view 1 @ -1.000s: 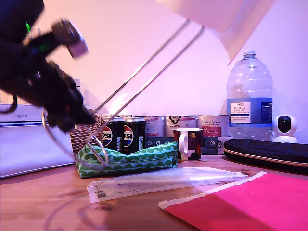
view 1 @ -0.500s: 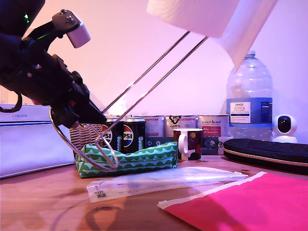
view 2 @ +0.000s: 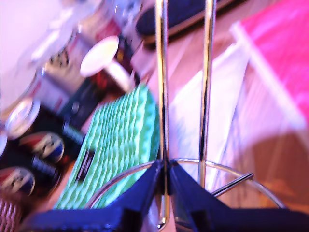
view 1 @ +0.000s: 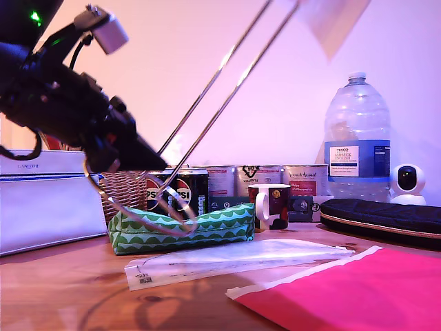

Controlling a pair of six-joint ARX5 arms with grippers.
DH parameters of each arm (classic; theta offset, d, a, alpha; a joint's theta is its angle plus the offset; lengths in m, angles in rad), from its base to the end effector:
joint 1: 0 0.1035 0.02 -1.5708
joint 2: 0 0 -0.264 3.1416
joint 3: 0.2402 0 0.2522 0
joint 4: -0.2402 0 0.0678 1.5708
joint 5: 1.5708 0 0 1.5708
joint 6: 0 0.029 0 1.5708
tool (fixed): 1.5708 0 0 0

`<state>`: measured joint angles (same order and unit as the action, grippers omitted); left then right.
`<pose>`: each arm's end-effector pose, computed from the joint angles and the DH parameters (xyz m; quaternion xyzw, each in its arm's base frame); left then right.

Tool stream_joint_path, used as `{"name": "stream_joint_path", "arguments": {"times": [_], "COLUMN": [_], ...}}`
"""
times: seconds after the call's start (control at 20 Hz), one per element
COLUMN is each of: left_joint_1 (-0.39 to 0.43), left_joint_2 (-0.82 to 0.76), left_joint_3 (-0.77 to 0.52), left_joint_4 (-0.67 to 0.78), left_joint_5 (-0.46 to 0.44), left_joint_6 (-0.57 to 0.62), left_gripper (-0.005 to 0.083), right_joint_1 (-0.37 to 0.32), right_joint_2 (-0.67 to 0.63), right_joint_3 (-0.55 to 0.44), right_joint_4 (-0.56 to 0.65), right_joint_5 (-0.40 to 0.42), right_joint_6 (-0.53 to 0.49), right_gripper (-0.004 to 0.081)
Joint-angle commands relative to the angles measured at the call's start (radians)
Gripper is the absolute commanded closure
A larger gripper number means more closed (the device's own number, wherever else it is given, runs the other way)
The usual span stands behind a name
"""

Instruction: Insert the paper towel roll into the metallic stand.

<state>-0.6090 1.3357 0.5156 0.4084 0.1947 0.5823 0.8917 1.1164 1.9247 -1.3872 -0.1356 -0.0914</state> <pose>0.2081 -0.1520 0.1835 0.2989 0.0817 -0.4242 0.8509 0.0665 0.0886 0.5065 -0.1434 0.2435 0.4825 0.8290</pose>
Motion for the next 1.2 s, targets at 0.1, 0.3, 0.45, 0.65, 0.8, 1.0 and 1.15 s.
{"name": "stream_joint_path", "arguments": {"times": [0.1,0.3,0.45,0.65,0.8,1.0,1.15], "left_joint_1": [-0.015,-0.005,0.004,0.015,0.032,0.063,0.078], "left_joint_2": [-0.086,-0.142,-0.143,-0.143,-0.143,-0.143,-0.143], "left_joint_3": [0.01,0.01,0.01,0.01,0.008,-0.01,-0.021], "left_joint_4": [0.032,0.002,-0.036,-0.043,-0.045,-0.044,-0.043], "left_joint_5": [0.048,0.047,0.047,0.048,0.048,0.048,0.049], "left_joint_6": [-0.03,-0.033,-0.032,-0.032,-0.036,-0.042,-0.045], "left_gripper": [0.0797,0.0797,0.0797,0.0797,0.0797,0.0797,0.0797], "right_joint_1": [0.008,0.002,-0.01,-0.015,-0.016,-0.018,-0.029], "right_joint_2": [-0.003,-0.034,-0.065,-0.088,-0.087,-0.085,-0.085], "right_joint_3": [0.008,0.008,0.008,0.008,0.007,0.006,0.005], "right_joint_4": [0.017,0.016,0.016,0.016,0.016,0.016,0.016], "right_joint_5": [0.031,0.091,0.091,0.092,0.094,0.094,0.095], "right_joint_6": [0.024,0.024,0.024,0.047,0.046,0.038,0.031], "right_gripper": [0.0783,0.0783,0.0782,0.0783,0.0782,0.0782,0.0782]}}
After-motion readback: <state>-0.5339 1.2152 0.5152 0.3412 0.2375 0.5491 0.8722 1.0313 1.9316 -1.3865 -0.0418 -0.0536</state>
